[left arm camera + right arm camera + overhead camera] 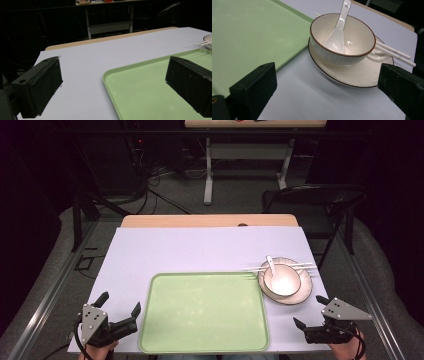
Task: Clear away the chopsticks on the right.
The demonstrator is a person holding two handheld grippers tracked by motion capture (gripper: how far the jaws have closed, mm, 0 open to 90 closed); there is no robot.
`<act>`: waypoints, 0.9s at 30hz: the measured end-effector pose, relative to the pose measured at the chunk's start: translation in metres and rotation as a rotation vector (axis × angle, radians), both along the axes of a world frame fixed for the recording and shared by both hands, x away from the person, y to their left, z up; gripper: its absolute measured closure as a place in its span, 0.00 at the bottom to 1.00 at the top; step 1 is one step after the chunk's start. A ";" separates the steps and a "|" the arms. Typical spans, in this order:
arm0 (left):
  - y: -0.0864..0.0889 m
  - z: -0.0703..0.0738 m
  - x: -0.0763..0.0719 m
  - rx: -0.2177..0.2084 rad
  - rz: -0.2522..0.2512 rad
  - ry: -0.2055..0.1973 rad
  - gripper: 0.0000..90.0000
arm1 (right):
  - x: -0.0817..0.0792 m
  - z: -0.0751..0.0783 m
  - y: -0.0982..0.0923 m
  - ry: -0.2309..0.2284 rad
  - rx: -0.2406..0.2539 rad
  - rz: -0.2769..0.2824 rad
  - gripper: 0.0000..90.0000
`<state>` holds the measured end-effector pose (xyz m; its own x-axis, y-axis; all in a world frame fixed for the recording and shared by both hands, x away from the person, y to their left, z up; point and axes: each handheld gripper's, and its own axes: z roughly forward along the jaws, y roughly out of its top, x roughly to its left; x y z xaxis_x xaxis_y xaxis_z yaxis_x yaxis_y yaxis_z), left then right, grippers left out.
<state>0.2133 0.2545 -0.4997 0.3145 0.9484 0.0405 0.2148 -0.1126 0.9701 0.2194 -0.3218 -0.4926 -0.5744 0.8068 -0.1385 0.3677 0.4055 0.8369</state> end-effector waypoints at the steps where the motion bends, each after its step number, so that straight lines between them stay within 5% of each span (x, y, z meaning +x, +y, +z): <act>1: 0.000 0.000 0.000 -0.001 -0.002 0.000 0.01 | 0.001 -0.001 0.000 0.009 0.000 0.001 0.00; 11: 0.000 0.000 0.002 -0.002 0.002 0.011 0.00 | 0.010 -0.003 -0.005 0.068 -0.015 0.021 0.00; 23: -0.001 0.000 0.002 0.015 -0.009 0.023 0.02 | 0.026 0.006 -0.007 0.073 -0.051 0.036 0.00; 27: -0.002 0.000 0.002 0.023 -0.010 0.026 0.02 | 0.039 0.010 -0.008 0.116 -0.067 0.043 0.00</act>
